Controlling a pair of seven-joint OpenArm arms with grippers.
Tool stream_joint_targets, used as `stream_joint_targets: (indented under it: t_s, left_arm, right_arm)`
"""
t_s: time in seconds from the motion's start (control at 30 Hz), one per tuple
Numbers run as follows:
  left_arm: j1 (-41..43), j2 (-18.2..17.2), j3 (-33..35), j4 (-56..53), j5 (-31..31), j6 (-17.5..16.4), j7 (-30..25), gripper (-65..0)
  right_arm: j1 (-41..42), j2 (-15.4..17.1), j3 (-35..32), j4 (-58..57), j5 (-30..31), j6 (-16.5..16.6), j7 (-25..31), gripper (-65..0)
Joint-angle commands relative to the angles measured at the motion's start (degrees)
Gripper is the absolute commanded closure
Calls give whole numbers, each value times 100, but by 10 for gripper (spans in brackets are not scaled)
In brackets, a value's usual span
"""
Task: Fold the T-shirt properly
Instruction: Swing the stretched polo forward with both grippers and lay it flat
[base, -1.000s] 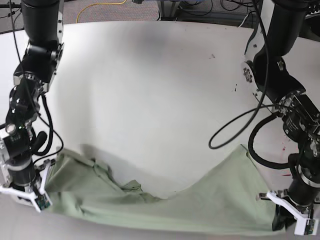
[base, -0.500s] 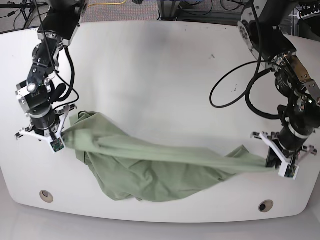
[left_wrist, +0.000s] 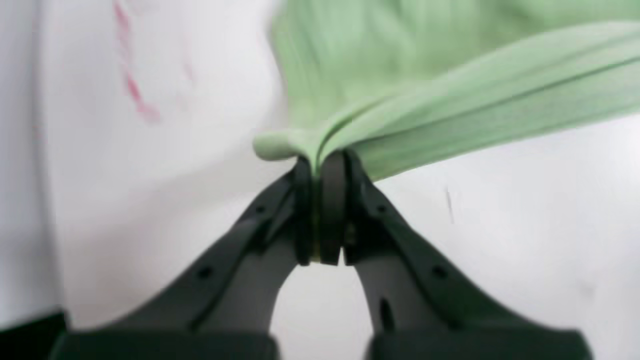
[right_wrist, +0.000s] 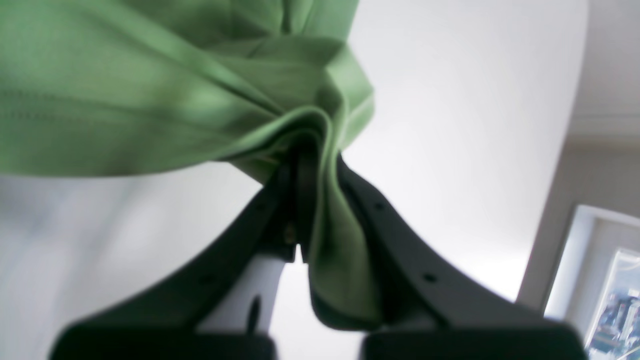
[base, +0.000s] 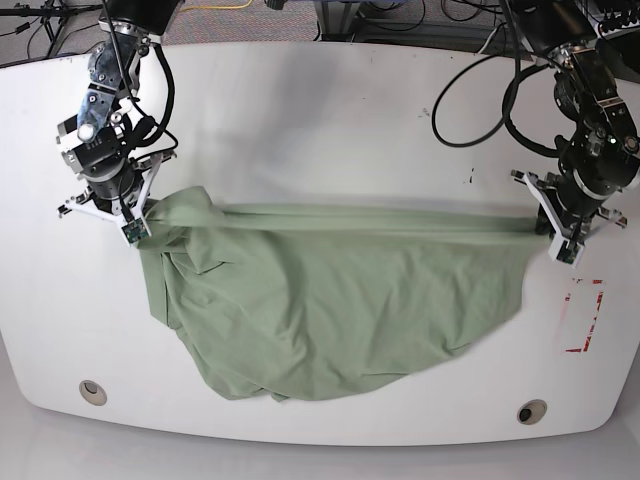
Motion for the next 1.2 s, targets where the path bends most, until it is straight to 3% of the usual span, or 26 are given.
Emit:
stream_joint_targets:
  t_s: [0.0,0.43,0.73,1.17]
  left_arm:
    - [358,-205,-57,114,155,38,-79,0]
    - [1632,-223,-593,114,146,21,-79,0]
    - [2133,-223,-874,106,190,-322,-79,0]
    - [2634,-223,-918,114,181,-322,-79,0]
  right_arm:
    - [-171,-24,62,98,-223,-77,-54,0]
    - [-1094,-359,62,98,-249,-77,-54,0]
    - [-1648,-464,79,98,-249,-77,-54,0]
    - [-2079,-745,686,98,-223,-77,-54,0]
